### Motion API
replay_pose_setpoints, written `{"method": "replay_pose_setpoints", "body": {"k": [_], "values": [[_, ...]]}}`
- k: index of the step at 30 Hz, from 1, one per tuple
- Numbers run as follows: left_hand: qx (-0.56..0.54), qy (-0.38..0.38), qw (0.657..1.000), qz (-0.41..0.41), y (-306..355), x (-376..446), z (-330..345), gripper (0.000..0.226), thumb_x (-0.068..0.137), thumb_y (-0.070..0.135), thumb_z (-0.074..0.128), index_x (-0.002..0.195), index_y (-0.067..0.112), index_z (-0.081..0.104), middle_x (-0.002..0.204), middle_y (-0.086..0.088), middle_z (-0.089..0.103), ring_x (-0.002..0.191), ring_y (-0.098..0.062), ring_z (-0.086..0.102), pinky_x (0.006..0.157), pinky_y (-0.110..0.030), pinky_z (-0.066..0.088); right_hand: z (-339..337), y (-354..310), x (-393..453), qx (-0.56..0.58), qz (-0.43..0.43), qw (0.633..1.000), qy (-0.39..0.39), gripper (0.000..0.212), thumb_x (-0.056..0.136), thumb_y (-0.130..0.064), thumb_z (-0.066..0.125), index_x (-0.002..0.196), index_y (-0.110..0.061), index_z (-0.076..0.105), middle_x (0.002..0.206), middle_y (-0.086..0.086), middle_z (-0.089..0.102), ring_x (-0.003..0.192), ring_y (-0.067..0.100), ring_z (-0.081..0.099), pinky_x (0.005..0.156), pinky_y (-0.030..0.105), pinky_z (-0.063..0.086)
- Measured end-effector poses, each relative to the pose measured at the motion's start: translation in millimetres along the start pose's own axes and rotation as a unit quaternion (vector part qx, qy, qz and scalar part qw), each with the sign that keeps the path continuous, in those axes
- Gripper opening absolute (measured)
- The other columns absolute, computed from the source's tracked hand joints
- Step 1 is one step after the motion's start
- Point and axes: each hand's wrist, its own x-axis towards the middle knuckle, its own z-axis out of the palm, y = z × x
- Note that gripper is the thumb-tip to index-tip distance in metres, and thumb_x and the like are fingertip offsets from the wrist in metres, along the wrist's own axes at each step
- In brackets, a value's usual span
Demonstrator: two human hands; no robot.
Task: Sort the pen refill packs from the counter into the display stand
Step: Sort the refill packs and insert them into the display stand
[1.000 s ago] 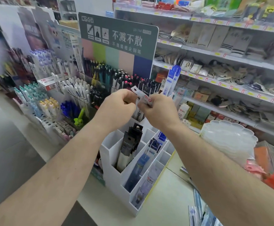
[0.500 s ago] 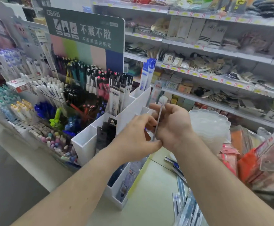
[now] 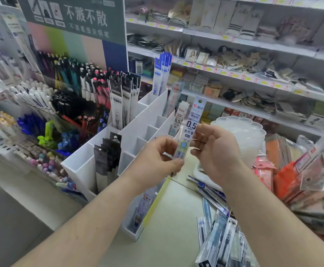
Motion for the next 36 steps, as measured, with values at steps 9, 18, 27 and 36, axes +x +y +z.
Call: {"method": "replay_pose_setpoints", "body": {"k": [9,18,27,36], "values": [[0.372,0.128,0.903,0.172,-1,22,-4,0.014,0.083,0.022,0.063,0.097,0.023,0.064,0.089,0.011,0.060,0.080,-0.015,0.057,0.077,-0.027,0.047,-16,-1,41,-0.099,-0.115,0.975,0.163,0.012,0.094,-0.009,0.065,0.082,-0.004,0.068,0.066,0.004,0.055,0.050,0.009,0.040,0.049,0.022,0.034],[0.575,0.079,0.814,0.018,-12,45,-14,0.047,0.089,0.038,0.055,0.135,0.027,0.050,0.140,0.007,0.050,0.126,-0.024,0.040,0.099,-0.036,0.032,-18,37,142,-0.356,-0.165,0.903,0.175,0.033,0.093,-0.026,0.065,0.074,0.001,0.065,0.068,0.020,0.063,0.073,0.037,0.065,0.071,0.045,0.052],[0.573,0.098,0.813,0.030,-13,47,-18,0.048,0.087,0.038,0.056,0.134,0.027,0.053,0.134,0.006,0.053,0.124,-0.024,0.043,0.098,-0.038,0.033,-4,68,178,-0.552,-0.089,0.822,0.107,0.022,0.095,-0.028,0.062,0.100,-0.012,0.077,0.096,0.009,0.074,0.093,0.028,0.065,0.077,0.030,0.050],[0.491,0.127,0.841,0.189,-32,23,10,0.039,0.069,0.028,0.058,0.104,0.016,0.069,0.097,-0.001,0.068,0.088,-0.029,0.061,0.077,-0.041,0.048,-25,58,124,-0.491,-0.099,0.857,0.122,0.027,0.089,-0.039,0.066,0.083,-0.016,0.078,0.077,0.000,0.074,0.075,0.021,0.069,0.079,0.038,0.055]]}}
